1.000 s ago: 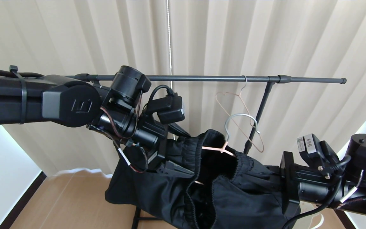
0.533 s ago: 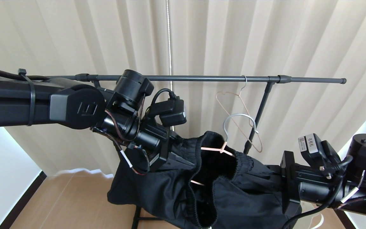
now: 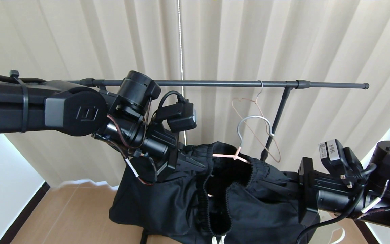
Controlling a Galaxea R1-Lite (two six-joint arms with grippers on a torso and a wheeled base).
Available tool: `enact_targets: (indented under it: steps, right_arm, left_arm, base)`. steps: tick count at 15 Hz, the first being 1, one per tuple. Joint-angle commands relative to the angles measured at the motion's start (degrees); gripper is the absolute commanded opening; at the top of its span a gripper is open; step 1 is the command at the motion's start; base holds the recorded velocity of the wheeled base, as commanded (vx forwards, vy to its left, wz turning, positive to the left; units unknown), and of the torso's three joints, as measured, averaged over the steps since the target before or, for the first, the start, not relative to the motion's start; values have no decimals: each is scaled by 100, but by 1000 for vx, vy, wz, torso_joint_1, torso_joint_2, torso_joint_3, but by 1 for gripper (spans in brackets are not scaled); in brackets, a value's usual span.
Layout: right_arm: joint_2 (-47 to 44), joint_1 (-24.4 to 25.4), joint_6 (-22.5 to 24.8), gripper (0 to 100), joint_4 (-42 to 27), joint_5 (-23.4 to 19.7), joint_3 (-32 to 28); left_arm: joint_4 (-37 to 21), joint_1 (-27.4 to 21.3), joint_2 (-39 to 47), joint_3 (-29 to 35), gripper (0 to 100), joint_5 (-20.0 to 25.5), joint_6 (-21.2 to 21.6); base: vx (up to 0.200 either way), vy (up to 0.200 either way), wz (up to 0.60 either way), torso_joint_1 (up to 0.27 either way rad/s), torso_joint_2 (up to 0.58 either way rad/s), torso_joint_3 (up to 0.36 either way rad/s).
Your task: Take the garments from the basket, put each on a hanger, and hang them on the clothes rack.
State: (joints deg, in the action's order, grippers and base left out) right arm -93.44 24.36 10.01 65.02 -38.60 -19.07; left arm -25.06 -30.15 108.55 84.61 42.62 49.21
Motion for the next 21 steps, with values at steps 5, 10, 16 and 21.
enact_targets:
  steps: [5, 10, 16, 21]
  right_arm:
    - [1, -151, -122, 100, 1, -52, -27]
    - [36, -318, -122, 100, 10, -60, -53]
    - [-60, -810, -289, 100, 1, -60, -256]
    - [-649, -1065, -263, 100, 124, -34, -422]
  left_arm:
    - [28, 185, -246, -86, 0, 1, -17]
    - [186, 554, -677, -481, 0, 27, -123]
    - [1250, 853, -1274, -1325, 0, 221, -650]
    - [2629, 879, -1775, -2221, 0, 221, -1388]
  base:
    - [0, 0, 0, 0, 0, 0]
    - [0, 0, 0, 0, 0, 0]
    - [0, 0, 0, 0, 0, 0]
    - [0, 0, 0, 0, 0, 0]
